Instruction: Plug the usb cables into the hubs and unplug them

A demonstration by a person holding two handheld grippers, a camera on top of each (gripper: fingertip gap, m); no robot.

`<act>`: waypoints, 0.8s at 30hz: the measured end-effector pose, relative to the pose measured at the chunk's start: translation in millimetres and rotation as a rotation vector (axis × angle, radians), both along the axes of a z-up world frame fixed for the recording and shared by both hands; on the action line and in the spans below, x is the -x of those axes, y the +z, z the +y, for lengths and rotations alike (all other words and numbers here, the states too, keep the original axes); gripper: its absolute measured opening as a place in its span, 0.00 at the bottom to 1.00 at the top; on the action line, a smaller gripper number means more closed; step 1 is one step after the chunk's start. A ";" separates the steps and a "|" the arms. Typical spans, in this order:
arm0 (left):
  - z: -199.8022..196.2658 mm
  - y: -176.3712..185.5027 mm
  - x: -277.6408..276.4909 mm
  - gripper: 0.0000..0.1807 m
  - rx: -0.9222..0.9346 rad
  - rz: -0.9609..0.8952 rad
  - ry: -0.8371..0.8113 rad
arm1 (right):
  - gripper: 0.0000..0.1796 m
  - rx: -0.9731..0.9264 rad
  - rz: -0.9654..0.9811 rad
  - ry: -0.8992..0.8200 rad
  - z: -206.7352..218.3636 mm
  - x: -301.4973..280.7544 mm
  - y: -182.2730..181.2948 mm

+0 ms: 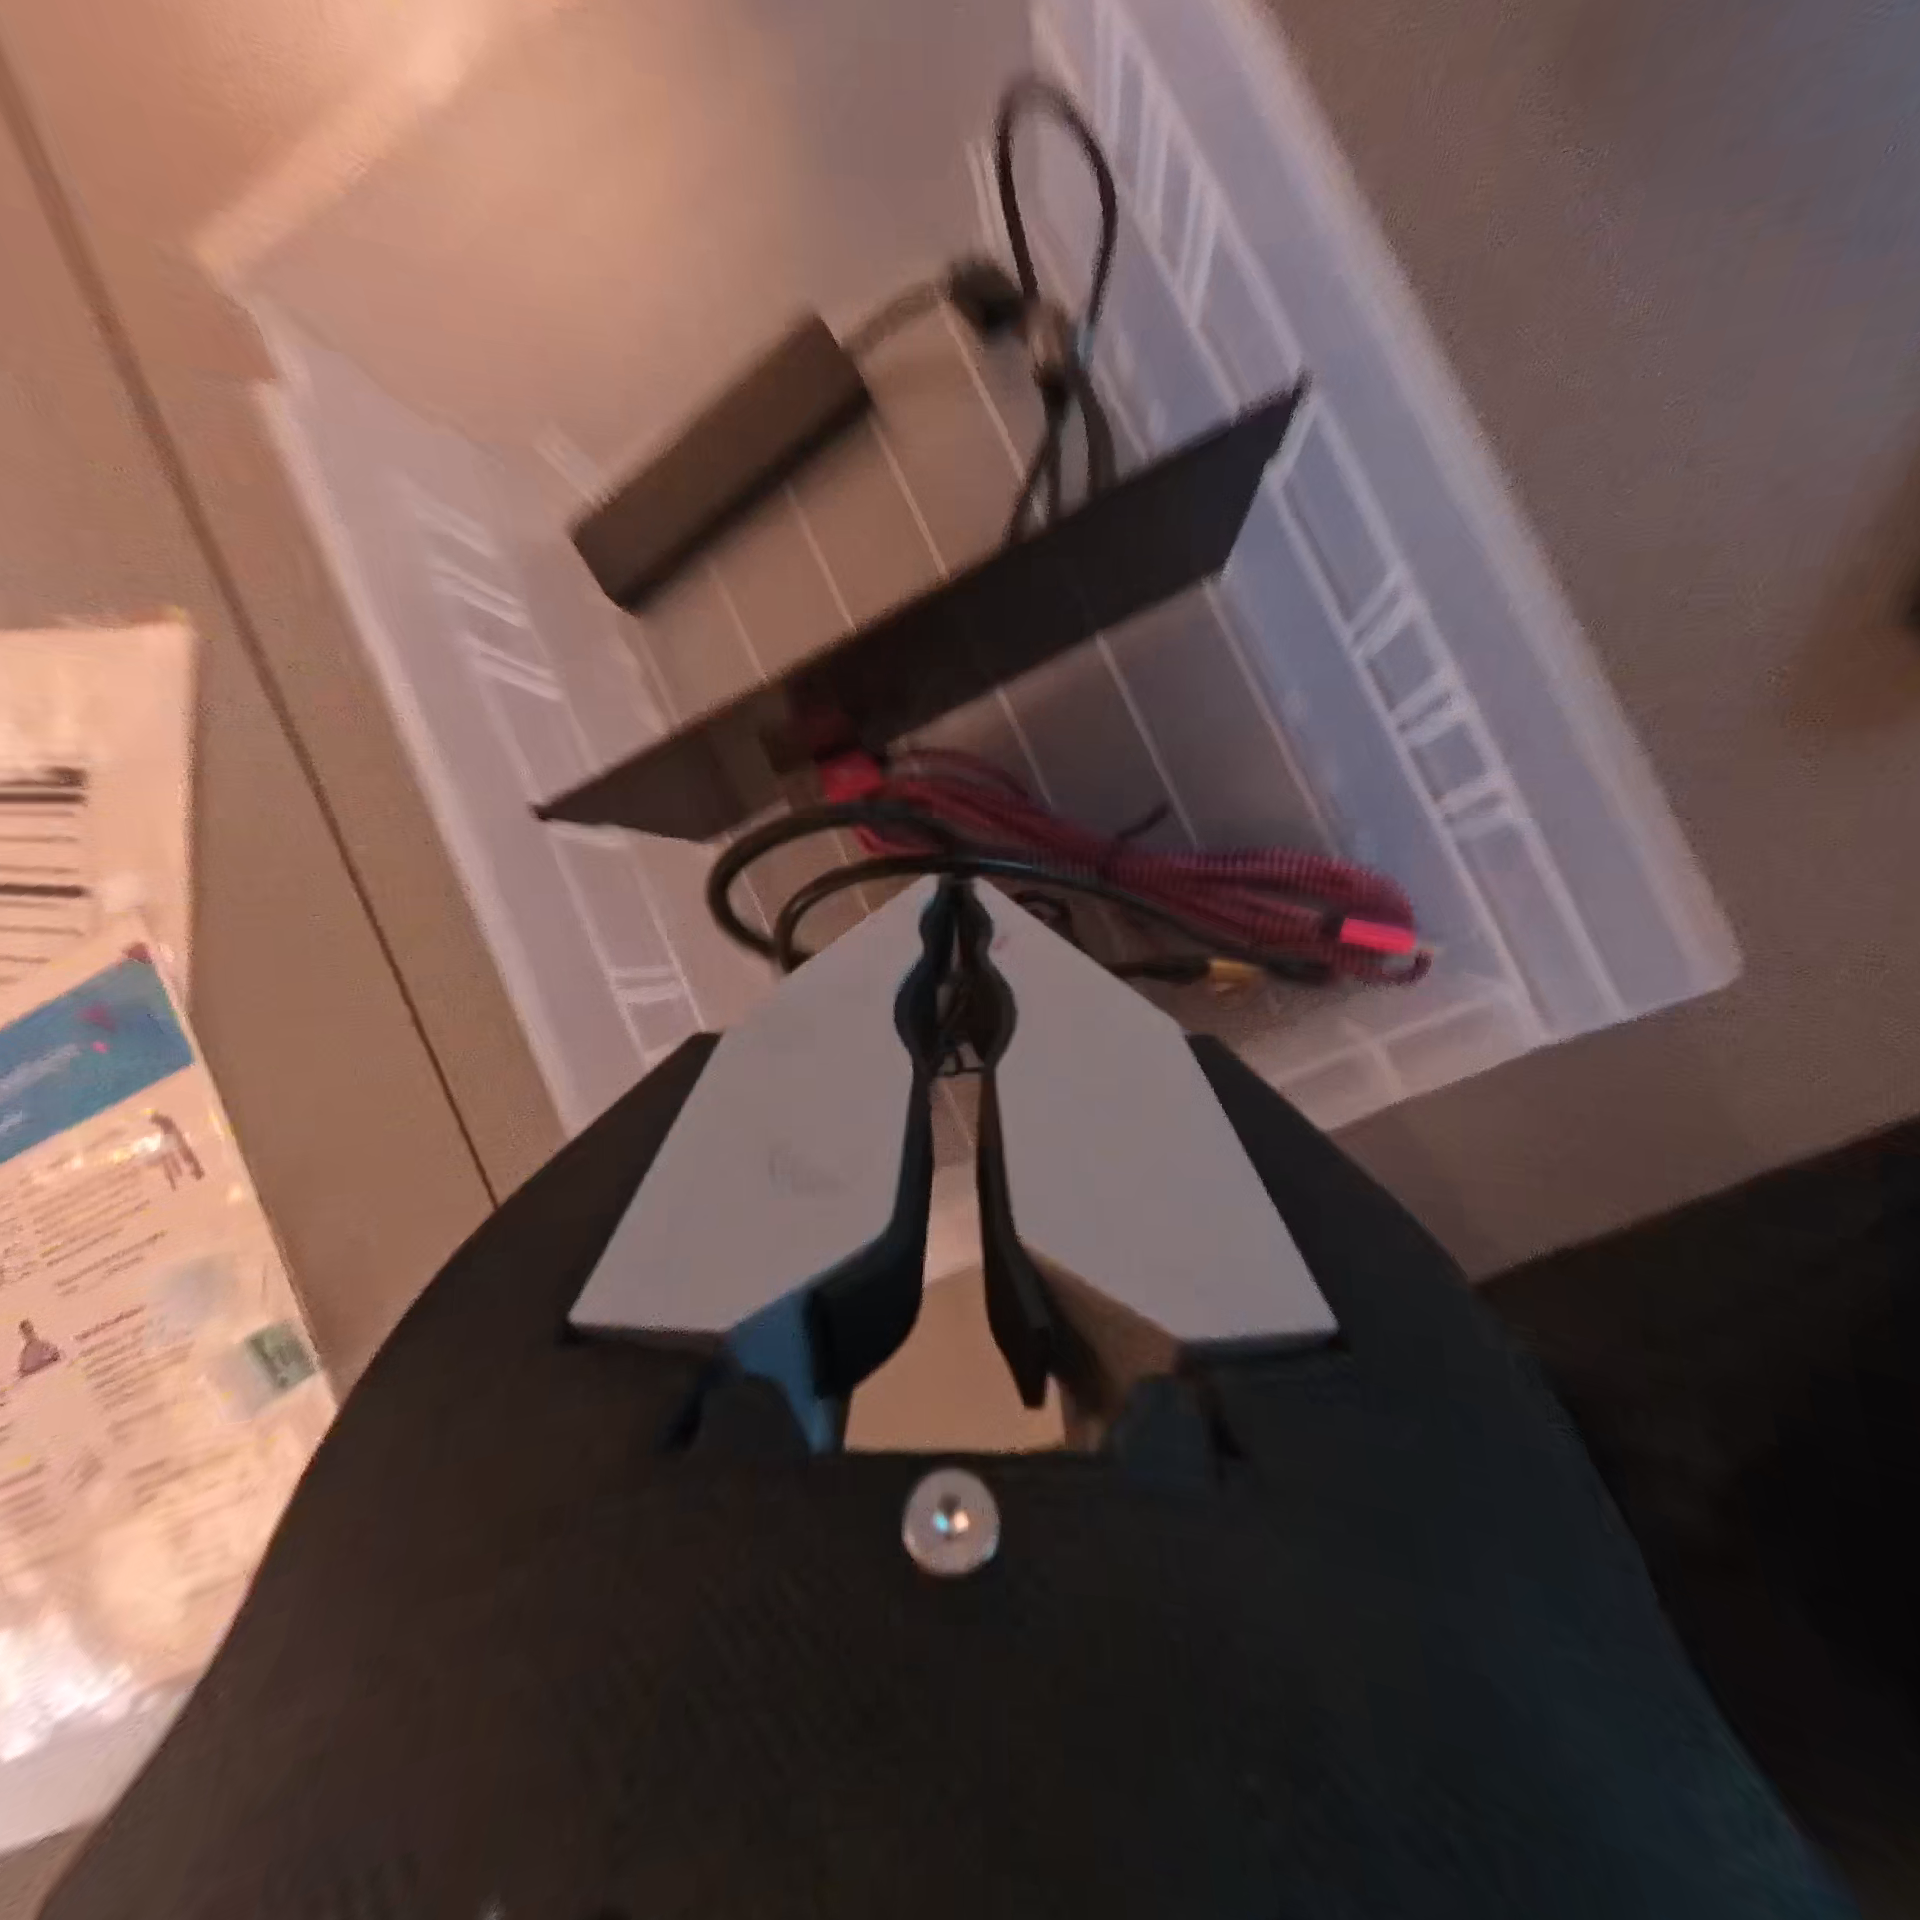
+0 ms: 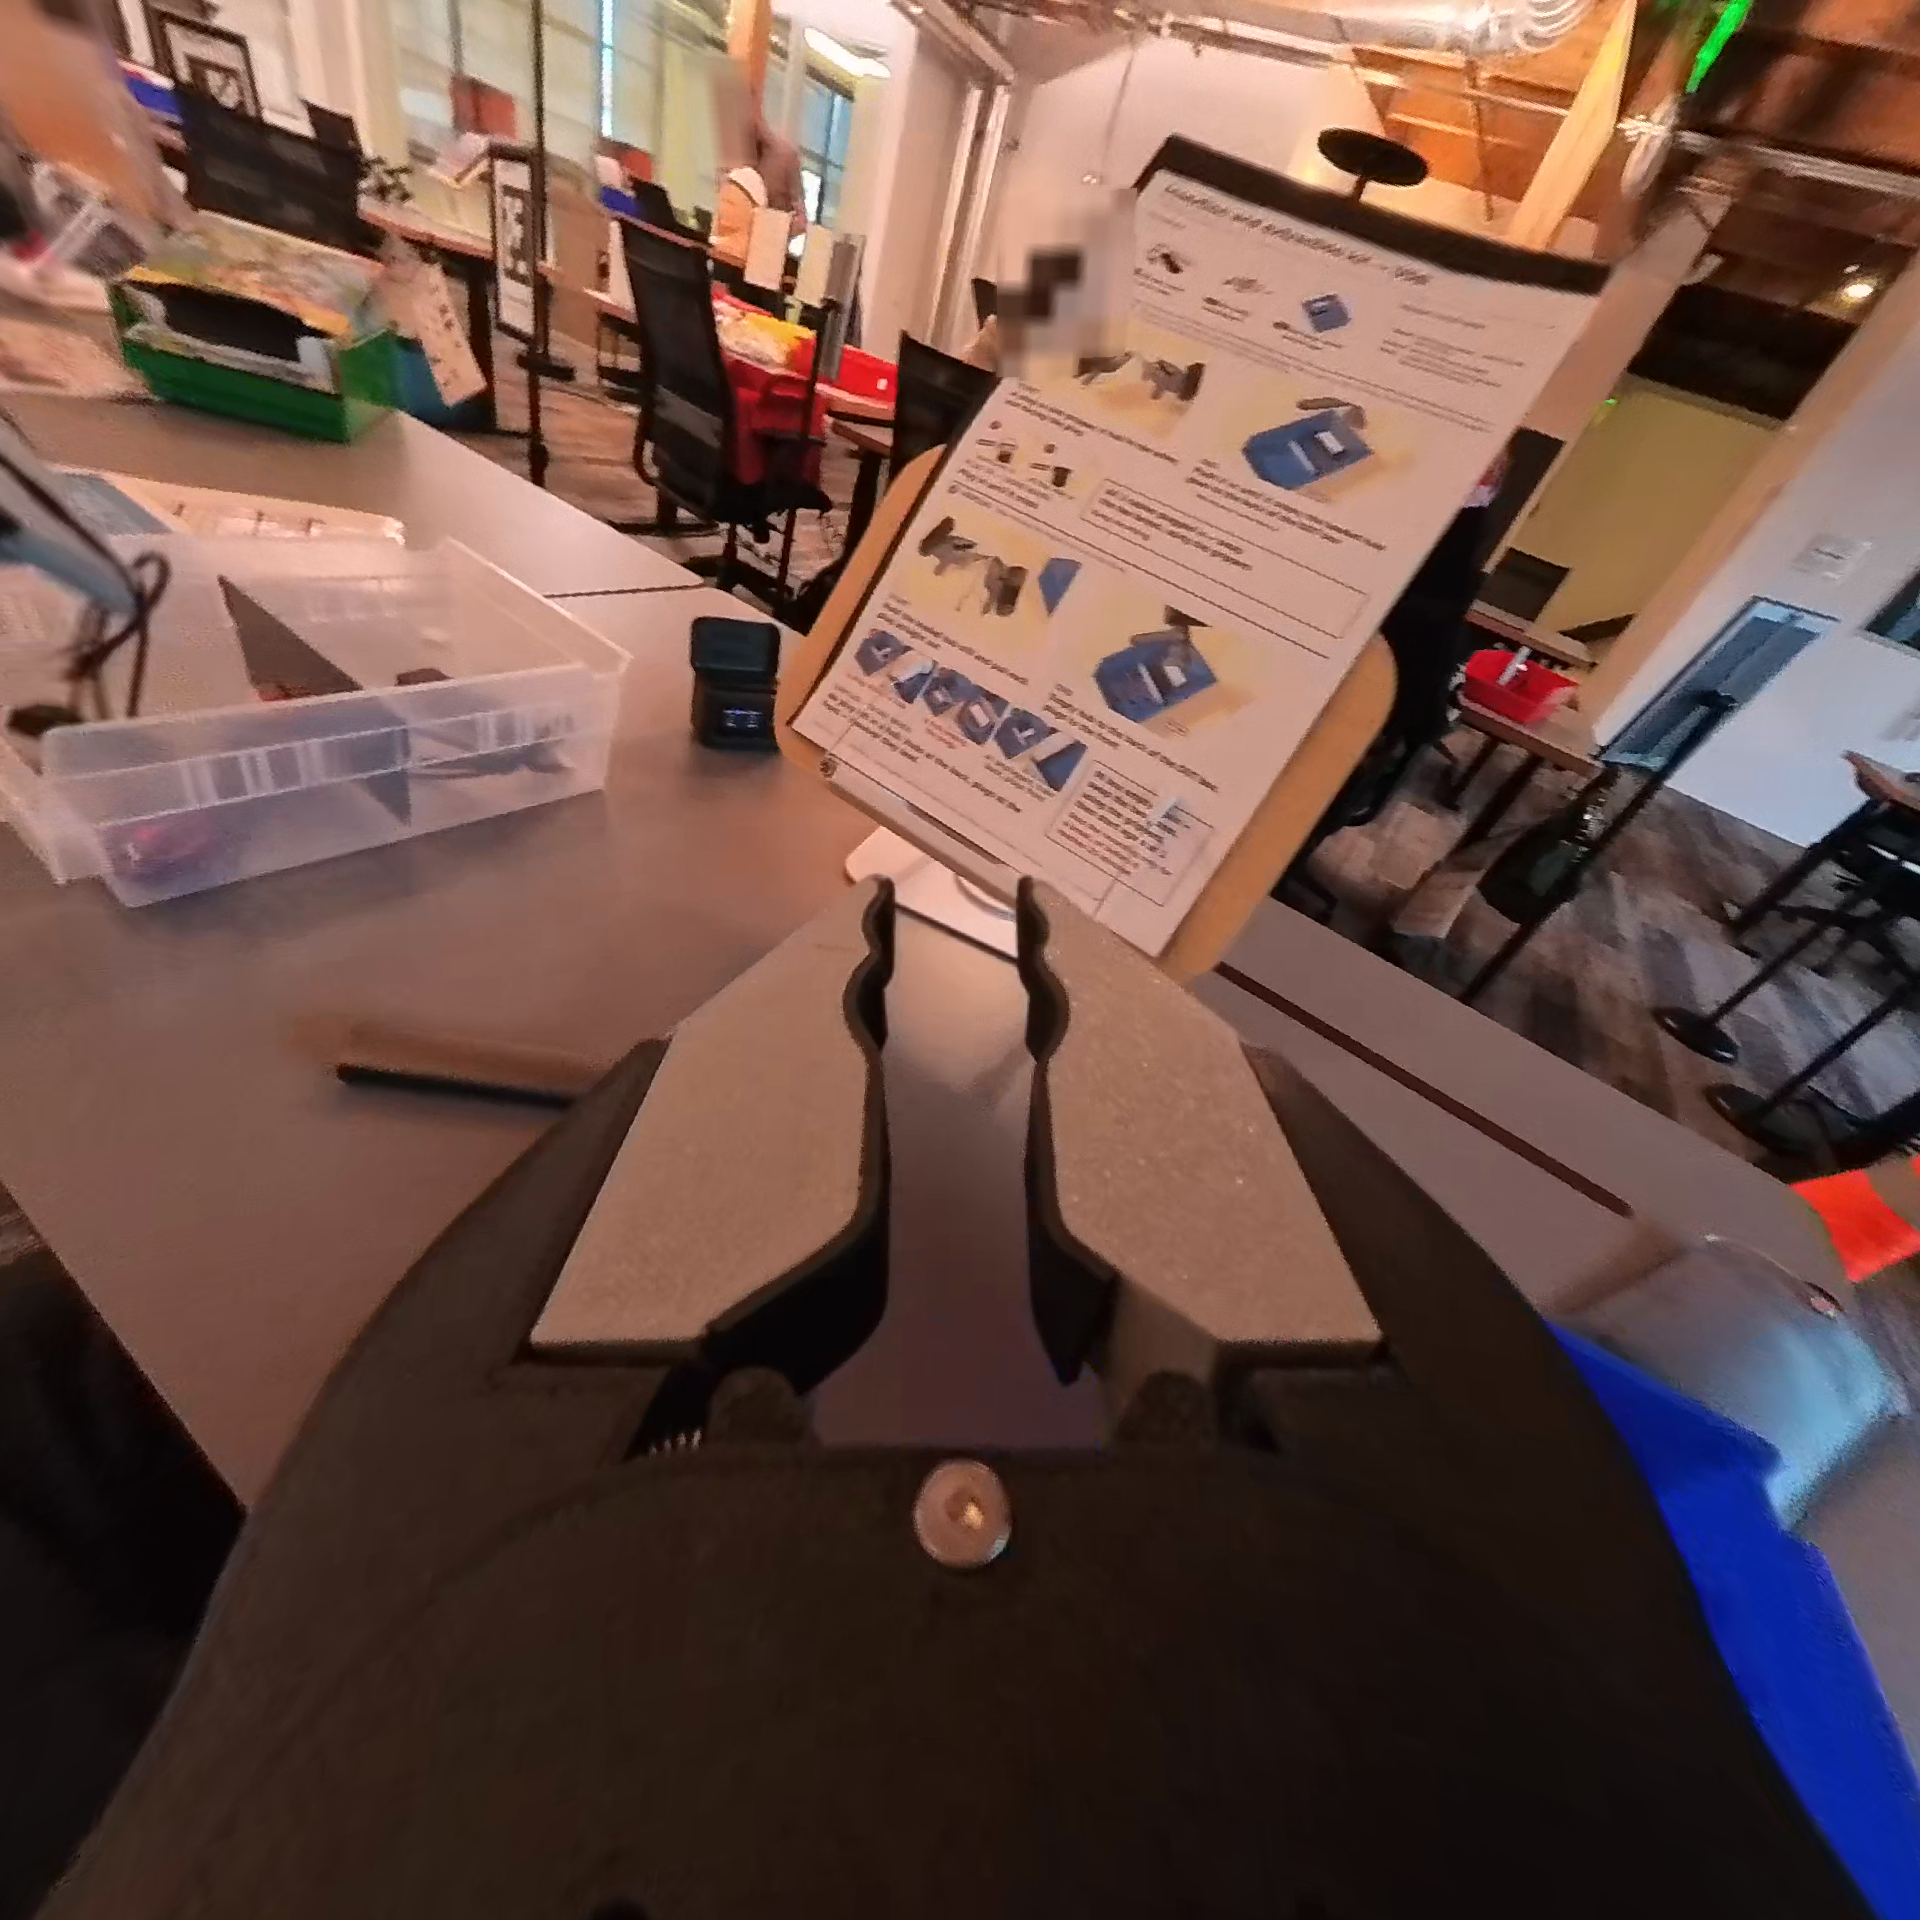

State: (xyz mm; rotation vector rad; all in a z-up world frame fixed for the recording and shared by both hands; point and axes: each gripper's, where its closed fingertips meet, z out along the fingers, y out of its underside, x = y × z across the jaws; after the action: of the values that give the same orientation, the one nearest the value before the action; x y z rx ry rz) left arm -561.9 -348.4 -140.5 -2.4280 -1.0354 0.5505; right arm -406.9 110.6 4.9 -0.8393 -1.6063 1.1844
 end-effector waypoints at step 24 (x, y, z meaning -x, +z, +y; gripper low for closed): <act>31.7 -62.2 6.4 0.20 -0.483 -0.396 0.194 | 0.10 -0.116 -0.015 -0.005 -16.1 -2.2 -12.6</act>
State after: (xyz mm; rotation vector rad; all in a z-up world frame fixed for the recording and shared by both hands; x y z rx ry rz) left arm -568.3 -316.7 -202.6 -2.0513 -1.3852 -0.1312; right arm -404.8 94.6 -7.7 -0.7790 -1.6675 1.0732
